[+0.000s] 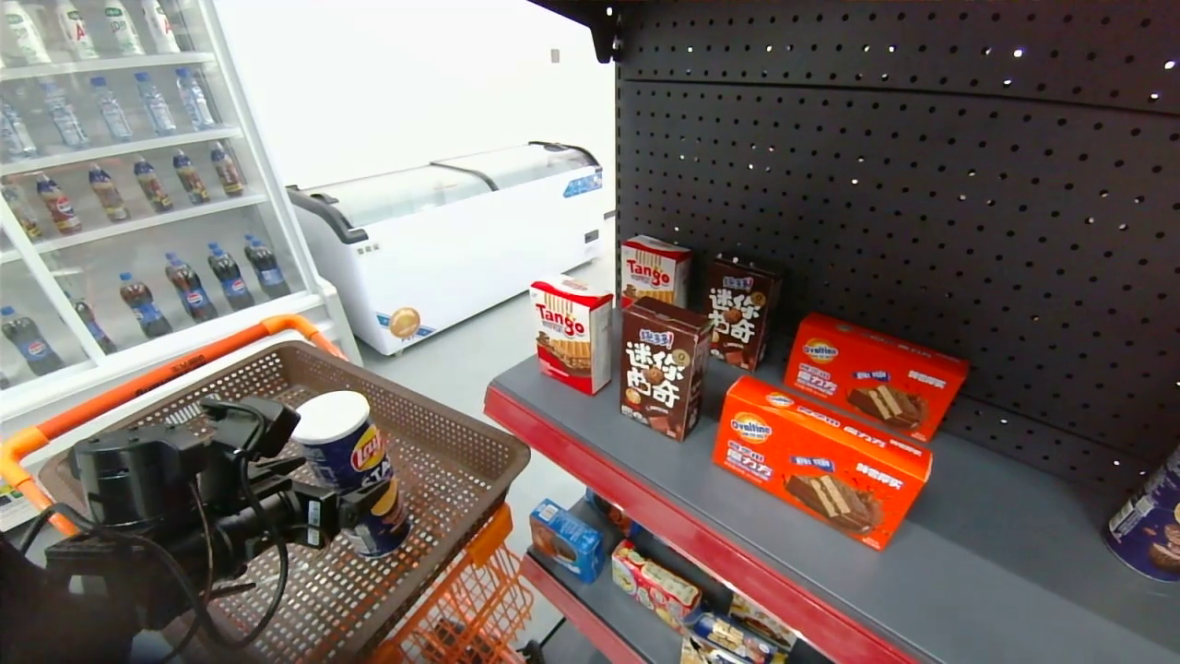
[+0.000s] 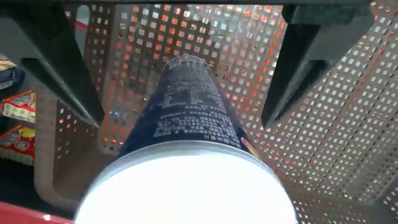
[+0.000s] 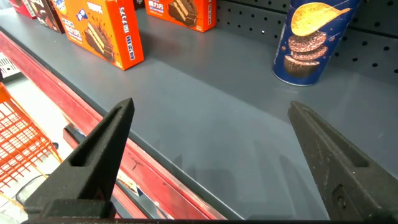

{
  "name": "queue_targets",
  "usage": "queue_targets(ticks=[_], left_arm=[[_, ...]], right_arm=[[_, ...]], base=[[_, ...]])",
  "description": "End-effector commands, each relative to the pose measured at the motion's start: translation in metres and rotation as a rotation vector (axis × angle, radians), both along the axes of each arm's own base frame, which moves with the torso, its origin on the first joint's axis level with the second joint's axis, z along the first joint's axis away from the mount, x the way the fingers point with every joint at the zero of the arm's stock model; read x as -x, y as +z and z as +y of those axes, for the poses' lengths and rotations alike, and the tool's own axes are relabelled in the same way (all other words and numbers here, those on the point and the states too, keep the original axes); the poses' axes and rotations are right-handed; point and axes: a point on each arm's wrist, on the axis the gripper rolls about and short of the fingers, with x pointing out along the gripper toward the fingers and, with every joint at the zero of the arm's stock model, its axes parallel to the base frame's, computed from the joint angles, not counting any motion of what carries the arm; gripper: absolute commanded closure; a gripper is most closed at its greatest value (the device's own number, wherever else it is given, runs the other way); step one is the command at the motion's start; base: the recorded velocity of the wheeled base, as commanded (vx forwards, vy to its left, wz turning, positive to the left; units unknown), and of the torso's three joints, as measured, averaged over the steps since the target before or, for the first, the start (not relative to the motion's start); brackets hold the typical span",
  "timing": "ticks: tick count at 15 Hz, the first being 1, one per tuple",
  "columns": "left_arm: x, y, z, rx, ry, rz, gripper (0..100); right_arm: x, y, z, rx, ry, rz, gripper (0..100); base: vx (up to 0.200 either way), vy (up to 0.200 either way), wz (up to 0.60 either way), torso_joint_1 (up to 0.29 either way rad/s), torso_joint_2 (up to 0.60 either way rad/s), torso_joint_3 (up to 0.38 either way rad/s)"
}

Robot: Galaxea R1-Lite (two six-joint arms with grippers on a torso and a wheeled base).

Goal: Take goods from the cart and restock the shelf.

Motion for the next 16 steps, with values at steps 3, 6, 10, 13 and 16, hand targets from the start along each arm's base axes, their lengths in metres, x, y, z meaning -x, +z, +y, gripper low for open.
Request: queue_targets(ticks=[3,6,10,13,16], left_arm=[[-0.013,-0.012,0.000,0.002,-0.002,0.023,0],[-0.020,-0.015,0.000,0.002,-0.004,0.023,0],[-0.024,-0.017,-0.004,0.003,-0.017,0.025,0],[-0.028,-0.015,-0.005,-0.003,-0.010,0.021,100],[-0.030,-0.013,-0.009,0.013,-0.017,0.013,100]], right_arm=[[0.000,0.000,0.000,0.000,0.001,-0.001,0],[0.000,0.000,0.000,0.000,0.001,-0.001,0],[0.000,0.000,0.000,0.000,0.001,-0.001,0],[0.000,0.000,0.000,0.000,0.001,-0.001,0],[0.000,0.000,0.000,0.000,0.001,-0.001,0]], base=[[0.000,0.000,0.00,0.000,0.00,0.000],[0.000,0.000,0.00,0.000,0.00,0.000],[0.000,0.000,0.00,0.000,0.00,0.000],[0.000,0.000,0.00,0.000,0.00,0.000],[0.000,0.000,0.00,0.000,0.00,0.000]])
